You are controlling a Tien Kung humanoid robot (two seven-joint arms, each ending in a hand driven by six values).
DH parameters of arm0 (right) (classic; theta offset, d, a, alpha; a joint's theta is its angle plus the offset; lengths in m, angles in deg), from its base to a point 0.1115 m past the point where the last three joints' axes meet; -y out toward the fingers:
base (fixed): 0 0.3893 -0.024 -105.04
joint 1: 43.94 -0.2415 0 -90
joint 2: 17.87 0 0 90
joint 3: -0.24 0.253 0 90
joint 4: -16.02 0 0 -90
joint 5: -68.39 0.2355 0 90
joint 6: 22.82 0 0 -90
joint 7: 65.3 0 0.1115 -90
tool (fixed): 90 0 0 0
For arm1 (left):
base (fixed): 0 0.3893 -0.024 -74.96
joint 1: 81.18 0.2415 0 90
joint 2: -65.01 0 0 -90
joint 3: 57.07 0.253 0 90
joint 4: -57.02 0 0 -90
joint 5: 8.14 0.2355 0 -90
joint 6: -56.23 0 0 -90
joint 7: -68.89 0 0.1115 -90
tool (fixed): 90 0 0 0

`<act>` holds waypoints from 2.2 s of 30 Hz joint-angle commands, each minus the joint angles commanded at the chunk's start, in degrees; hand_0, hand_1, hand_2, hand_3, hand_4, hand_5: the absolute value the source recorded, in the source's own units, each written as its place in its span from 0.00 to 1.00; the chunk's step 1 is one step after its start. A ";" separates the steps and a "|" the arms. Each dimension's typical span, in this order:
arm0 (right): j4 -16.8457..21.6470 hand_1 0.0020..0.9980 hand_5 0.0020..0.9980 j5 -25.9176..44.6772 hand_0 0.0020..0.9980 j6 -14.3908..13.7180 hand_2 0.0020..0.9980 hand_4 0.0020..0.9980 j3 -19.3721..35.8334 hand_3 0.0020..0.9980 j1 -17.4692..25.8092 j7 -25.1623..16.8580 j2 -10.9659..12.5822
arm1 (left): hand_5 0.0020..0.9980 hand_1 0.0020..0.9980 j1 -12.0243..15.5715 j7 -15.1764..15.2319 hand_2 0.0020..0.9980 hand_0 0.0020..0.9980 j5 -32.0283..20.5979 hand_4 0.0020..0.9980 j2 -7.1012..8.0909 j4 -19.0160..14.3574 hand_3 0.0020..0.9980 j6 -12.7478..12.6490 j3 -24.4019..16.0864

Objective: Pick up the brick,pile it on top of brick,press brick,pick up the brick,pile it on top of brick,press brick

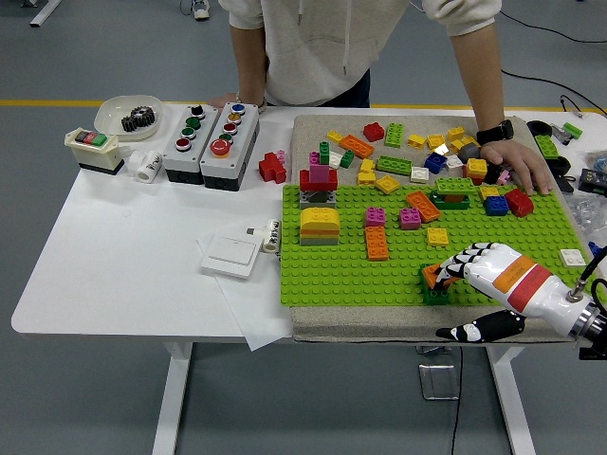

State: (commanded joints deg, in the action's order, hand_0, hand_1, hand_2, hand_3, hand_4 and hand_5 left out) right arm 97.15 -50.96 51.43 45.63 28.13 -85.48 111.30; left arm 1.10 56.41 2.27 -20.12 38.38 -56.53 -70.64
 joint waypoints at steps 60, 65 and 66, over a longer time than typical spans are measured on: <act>-0.18 0.61 0.69 -2.03 0.49 -0.07 0.70 0.95 -0.95 0.62 -0.91 0.70 -0.63 | 0.67 0.74 -0.20 0.18 0.75 0.75 -0.40 0.65 0.08 -0.03 0.59 -0.04 0.31; -0.36 0.61 0.69 -2.05 0.48 -0.06 0.70 0.95 -1.15 0.63 -0.99 0.68 -0.71 | 0.67 0.74 -0.10 0.10 0.75 0.75 -0.19 0.65 0.06 -0.03 0.59 -0.04 0.22; -0.36 0.61 0.69 -2.04 0.48 -0.06 0.70 0.95 -1.18 0.63 -1.00 0.67 -0.71 | 0.67 0.74 -0.09 0.10 0.75 0.75 -0.18 0.65 0.06 -0.02 0.59 -0.04 0.21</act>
State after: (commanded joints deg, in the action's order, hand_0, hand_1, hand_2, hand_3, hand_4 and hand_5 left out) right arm 96.80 -52.99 51.37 44.45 27.13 -84.81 110.59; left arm 1.00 56.51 2.10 -20.06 38.36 -56.58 -70.43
